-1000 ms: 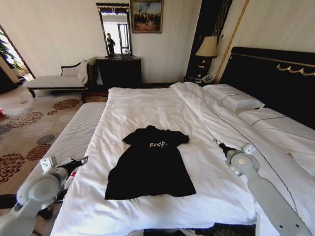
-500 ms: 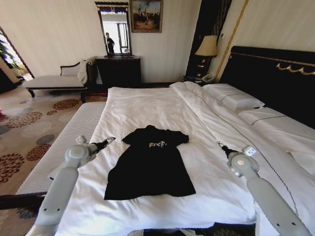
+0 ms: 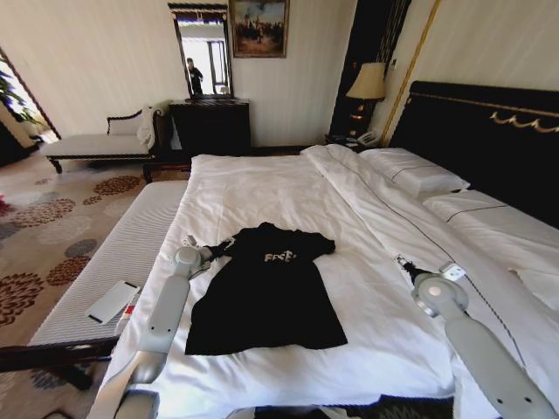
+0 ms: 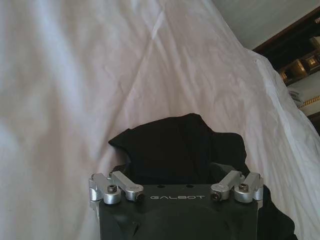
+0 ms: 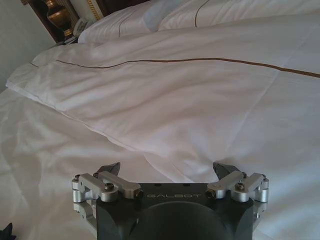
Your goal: Fold the clothes on the bed.
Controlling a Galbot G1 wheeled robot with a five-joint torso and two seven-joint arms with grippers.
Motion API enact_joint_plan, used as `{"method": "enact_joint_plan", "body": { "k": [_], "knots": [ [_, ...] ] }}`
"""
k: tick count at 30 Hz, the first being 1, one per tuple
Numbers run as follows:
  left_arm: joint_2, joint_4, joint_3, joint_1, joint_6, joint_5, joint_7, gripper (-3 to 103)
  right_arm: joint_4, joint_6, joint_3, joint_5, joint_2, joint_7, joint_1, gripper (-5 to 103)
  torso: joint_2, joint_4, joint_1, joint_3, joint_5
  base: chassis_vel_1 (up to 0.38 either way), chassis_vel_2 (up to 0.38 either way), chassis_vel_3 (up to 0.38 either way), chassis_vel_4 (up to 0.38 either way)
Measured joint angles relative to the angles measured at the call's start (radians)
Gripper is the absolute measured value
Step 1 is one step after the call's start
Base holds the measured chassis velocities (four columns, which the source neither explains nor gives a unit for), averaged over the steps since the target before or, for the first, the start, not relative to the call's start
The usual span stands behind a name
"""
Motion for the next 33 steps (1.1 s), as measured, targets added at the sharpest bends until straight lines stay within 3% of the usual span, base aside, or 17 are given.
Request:
{"method": "enact_joint_plan", "body": {
  "k": [6, 13, 15, 18, 21, 24, 33],
  "knots": [
    [0.011, 0.011, -0.023, -0.001, -0.004, 0.004, 0.007, 74, -0.001, -0.001, 0.006, -0.006, 0.000, -0.001, -0.011, 100, 0.000, 0.0000, 0.000, 0.000, 0.0001, 0.000, 0.000, 0.000, 0.000],
    [0.037, -0.003, -0.049, 0.018, -0.013, 0.009, 0.025, 41, 0.008, -0.002, 0.006, -0.012, -0.003, -0.001, -0.013, 100, 0.000, -0.0002, 0.000, 0.000, 0.0000, 0.000, 0.000, 0.000, 0.000],
    [0.041, -0.004, -0.051, 0.021, -0.014, 0.009, 0.026, 41, 0.008, -0.002, 0.006, -0.012, -0.003, -0.001, -0.013, 100, 0.000, -0.0001, 0.000, 0.000, 0.0000, 0.000, 0.000, 0.000, 0.000],
    [0.059, -0.004, -0.062, 0.028, -0.017, 0.010, 0.032, 25, 0.012, -0.002, 0.006, -0.017, -0.002, -0.002, -0.015, 100, 0.000, 0.0000, 0.000, 0.000, -0.0001, 0.000, 0.000, 0.000, 0.000],
    [0.065, -0.005, -0.066, 0.028, -0.018, 0.009, 0.036, 19, 0.014, -0.002, 0.006, -0.020, -0.001, -0.001, -0.018, 100, 0.000, 0.0000, 0.000, 0.000, 0.0000, 0.000, 0.000, 0.000, 0.000],
    [0.071, -0.004, -0.067, 0.026, -0.020, 0.010, 0.043, 3, 0.022, -0.002, 0.011, -0.023, 0.000, -0.002, -0.027, 100, 0.000, -0.0001, 0.000, 0.000, 0.0000, 0.000, 0.000, 0.000, 0.000],
    [0.082, -0.038, -0.066, 0.051, -0.012, 0.001, 0.050, 0, 0.033, -0.002, 0.033, -0.025, -0.001, -0.001, -0.051, 100, 0.000, -0.0004, 0.000, 0.000, 0.0000, 0.000, 0.000, 0.000, 0.000]
  ]
}}
